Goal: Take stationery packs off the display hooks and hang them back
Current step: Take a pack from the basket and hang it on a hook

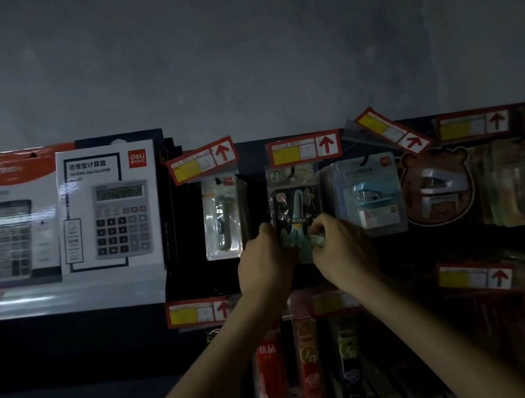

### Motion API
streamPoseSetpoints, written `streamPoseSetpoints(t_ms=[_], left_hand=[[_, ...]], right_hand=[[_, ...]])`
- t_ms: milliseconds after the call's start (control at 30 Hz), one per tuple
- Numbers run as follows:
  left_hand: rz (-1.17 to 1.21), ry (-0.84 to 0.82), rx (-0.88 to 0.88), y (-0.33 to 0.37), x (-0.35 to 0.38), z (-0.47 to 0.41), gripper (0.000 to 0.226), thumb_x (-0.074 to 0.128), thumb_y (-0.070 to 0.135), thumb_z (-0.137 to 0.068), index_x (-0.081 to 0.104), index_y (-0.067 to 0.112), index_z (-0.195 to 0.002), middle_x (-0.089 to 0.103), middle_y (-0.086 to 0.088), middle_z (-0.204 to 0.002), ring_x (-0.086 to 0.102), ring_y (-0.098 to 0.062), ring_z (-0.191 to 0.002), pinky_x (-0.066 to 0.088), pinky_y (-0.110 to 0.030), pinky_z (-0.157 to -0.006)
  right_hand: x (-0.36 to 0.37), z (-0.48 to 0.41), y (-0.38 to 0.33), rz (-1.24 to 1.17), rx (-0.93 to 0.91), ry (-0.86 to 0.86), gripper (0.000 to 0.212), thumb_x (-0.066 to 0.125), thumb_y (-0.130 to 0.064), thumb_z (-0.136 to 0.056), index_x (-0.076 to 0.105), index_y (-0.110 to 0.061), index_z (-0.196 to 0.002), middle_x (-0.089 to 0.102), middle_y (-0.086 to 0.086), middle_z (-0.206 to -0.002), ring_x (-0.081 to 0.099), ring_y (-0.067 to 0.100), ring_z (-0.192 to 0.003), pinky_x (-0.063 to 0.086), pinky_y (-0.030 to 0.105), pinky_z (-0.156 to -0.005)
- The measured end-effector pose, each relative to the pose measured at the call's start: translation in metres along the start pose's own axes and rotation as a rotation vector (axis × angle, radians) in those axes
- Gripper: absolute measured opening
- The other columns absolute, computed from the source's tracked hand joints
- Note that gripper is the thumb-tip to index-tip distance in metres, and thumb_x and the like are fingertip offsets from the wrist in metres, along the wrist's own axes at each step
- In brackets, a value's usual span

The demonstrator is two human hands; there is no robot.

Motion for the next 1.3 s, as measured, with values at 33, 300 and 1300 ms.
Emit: streamPoseSetpoints(t_ms=[33, 300, 1300], left_hand=[[0.010, -0.010, -0.009, 0.000, 0.000, -0.001, 0.029, 0.071, 0.034, -0.094, 0.052, 0.016, -0.108, 0.070, -0.009, -0.097, 0.066, -0.031, -0.084, 0.057, -0.044, -0.067], [0.012, -0.078, -0.050, 0.004, 0.002, -0.006, 0.031, 0.074, 0.028, -0.092, 0.054, 0.013, -0.111, 0.070, -0.011, -0.105, 0.066, -0.034, -0.093, 0.050, -0.039, -0.069], [-0.316, -0.169, 0.230, 0.004, -0.013, 0.047, 0.046, 0.045, 0.053, -0.102, 0.053, 0.037, -0.144, 0.058, 0.005, -0.140, 0.059, -0.024, -0.124, 0.051, -0.044, -0.096]], right_hand=[[0.001, 0.000, 0.000, 0.000, 0.003, 0.003, 0.032, 0.069, -0.012, -0.092, 0.060, -0.027, -0.119, 0.066, -0.002, -0.117, 0.065, 0.020, -0.101, 0.056, 0.031, -0.068], [0.000, 0.003, -0.001, -0.050, 0.019, -0.010, 0.043, 0.070, -0.011, -0.091, 0.059, -0.025, -0.130, 0.062, 0.001, -0.128, 0.064, 0.024, -0.108, 0.060, 0.037, -0.080], [-0.013, 0.044, 0.002, -0.016, -0.182, -0.102, 0.049, 0.057, -0.029, -0.098, 0.047, -0.030, -0.146, 0.054, -0.004, -0.132, 0.061, 0.022, -0.115, 0.053, 0.034, -0.086]])
Point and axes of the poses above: each hand's wrist, its own z-axis away from the middle knuckle, its own x-axis out of the palm, y = z × x, the point moved 5 cm from there along -z, towards the middle knuckle
